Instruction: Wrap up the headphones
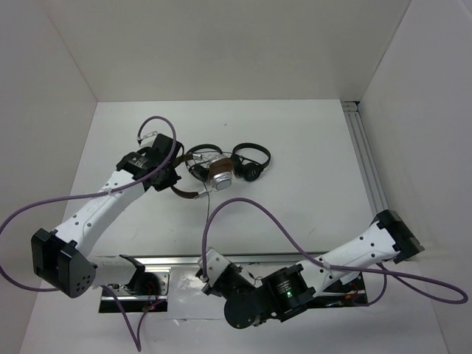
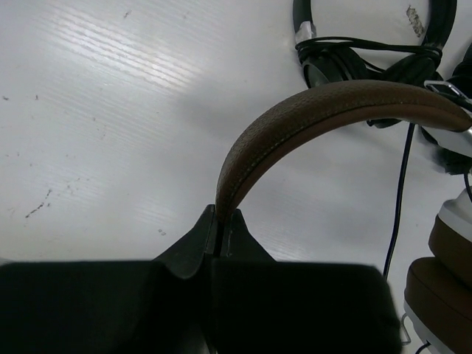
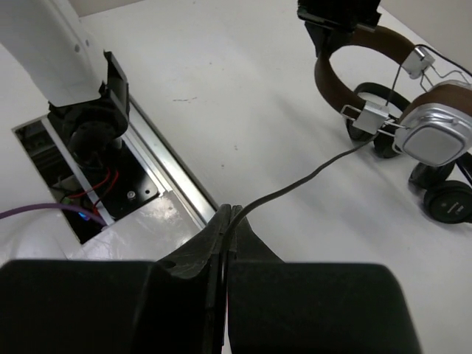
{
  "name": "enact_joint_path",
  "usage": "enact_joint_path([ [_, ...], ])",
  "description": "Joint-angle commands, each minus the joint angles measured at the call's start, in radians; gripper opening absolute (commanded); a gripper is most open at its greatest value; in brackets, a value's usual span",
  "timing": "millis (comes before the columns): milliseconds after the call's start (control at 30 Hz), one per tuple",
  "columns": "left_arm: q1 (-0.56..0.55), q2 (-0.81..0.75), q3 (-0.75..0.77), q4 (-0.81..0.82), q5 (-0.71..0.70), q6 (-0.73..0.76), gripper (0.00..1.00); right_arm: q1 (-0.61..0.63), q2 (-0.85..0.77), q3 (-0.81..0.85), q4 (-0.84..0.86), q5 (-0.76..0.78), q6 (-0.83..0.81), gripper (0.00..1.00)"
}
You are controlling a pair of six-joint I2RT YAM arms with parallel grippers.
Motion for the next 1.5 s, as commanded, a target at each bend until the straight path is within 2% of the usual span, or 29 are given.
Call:
enact_joint_path([
  [0,0.065,-0.049,-0.034,0.127,0.107,-0.009,0.0,-0.003,0.009,0.023,0.115,-0.063,-0.025,0.0],
  [300,0.332,-0.051,-0.029,0.19,0.337,0.083,0.0,-0.032,-0.009,-0.097,0.137,-0.135,0.043,0.0],
  [400,0.393,-0.032,0.001,0.19,0.432,0.125,0.0,-0.077,-0.034,-0.169,0.094,-0.123,0.129,0.0],
  [500,0.438,-0.032,0.002,0.21,0.51,0.145,0.0,-0.098,-0.086,-0.247,0.143,-0.175,0.152,0.0],
  [633,0.462,-0.043,-0.008,0.233,0.593,0.145,0.0,-0.117,-0.085,-0.267,0.161,-0.214,0.162,0.0],
  [833,0.473,-0.052,-0.008,0.233,0.581,0.149,0.0,-0.117,0.012,-0.195,0.152,-0.232,0.151,0.0],
  [900,0.473,-0.052,-0.018,0.233,0.52,0.149,0.0,-0.117,0.03,-0.161,0.152,-0.241,0.14,0.0],
  [1233,0.473,-0.051,-0.202,0.302,0.432,0.168,0.0,-0.077,0.101,-0.048,0.158,-0.237,0.07,0.0],
  [1467,0.366,-0.099,-0.245,0.302,0.282,0.119,0.0,-0.088,0.102,0.0,0.206,-0.281,0.001,0.0],
])
